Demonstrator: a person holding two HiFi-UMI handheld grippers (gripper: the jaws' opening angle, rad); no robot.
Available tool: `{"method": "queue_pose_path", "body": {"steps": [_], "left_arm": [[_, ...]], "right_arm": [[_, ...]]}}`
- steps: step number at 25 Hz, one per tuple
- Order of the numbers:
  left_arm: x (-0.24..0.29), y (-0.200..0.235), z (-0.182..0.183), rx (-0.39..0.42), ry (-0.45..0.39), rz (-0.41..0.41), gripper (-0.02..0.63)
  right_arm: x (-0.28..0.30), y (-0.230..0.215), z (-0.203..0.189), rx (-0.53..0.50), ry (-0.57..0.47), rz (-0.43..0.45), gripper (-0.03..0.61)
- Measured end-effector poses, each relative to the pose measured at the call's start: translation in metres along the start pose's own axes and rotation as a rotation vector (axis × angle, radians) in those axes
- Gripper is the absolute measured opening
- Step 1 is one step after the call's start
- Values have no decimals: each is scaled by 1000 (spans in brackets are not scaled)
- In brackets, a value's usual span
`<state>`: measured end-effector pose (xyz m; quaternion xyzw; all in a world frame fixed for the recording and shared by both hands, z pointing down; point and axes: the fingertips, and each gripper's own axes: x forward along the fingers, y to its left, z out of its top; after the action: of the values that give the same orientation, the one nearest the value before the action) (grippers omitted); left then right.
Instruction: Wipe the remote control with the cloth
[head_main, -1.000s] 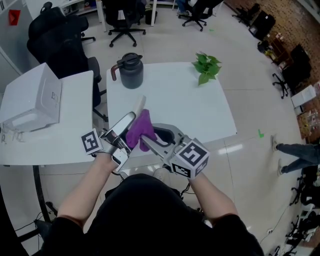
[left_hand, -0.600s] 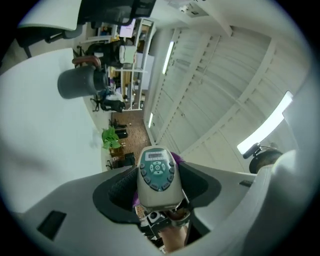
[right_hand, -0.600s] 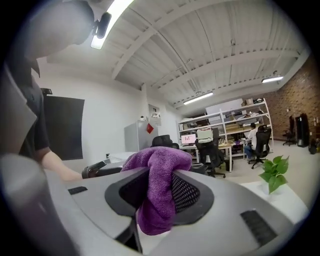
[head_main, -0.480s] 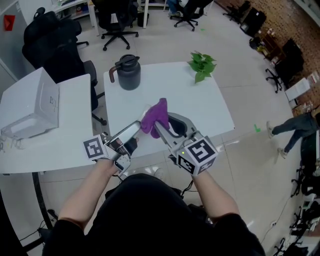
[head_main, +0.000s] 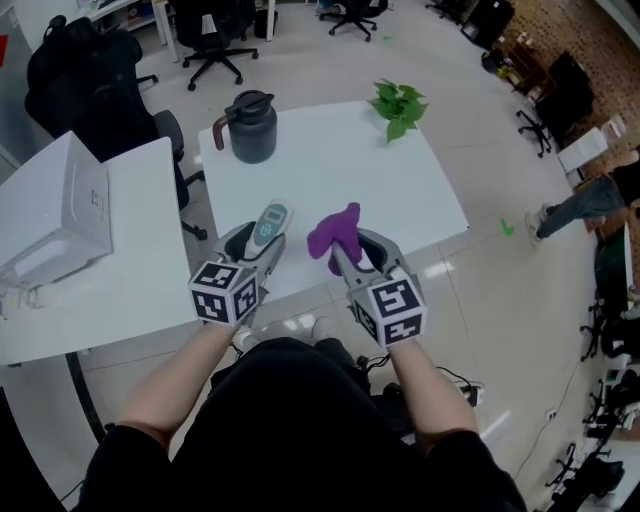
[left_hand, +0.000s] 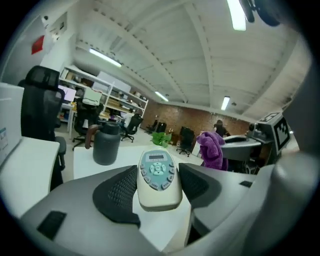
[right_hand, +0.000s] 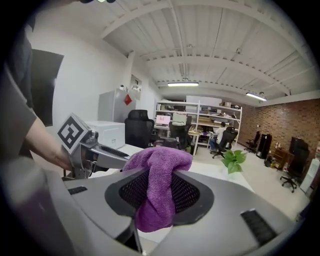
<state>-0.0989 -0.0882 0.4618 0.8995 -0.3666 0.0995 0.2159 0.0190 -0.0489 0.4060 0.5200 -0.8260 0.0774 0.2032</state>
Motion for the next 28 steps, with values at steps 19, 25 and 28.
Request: {"method": "queue_pose_path", "body": {"steps": [19, 25, 28], "left_arm": [[175, -11, -130, -31, 278, 386, 252], [192, 2, -158, 7, 358, 445, 253], [192, 8, -170, -4, 394, 461, 255]], "right_arm": [[89, -141, -188, -10, 371, 141, 144], [111, -147, -223, -8, 442, 187, 149], [116, -145, -225, 2, 449, 205, 152]]}}
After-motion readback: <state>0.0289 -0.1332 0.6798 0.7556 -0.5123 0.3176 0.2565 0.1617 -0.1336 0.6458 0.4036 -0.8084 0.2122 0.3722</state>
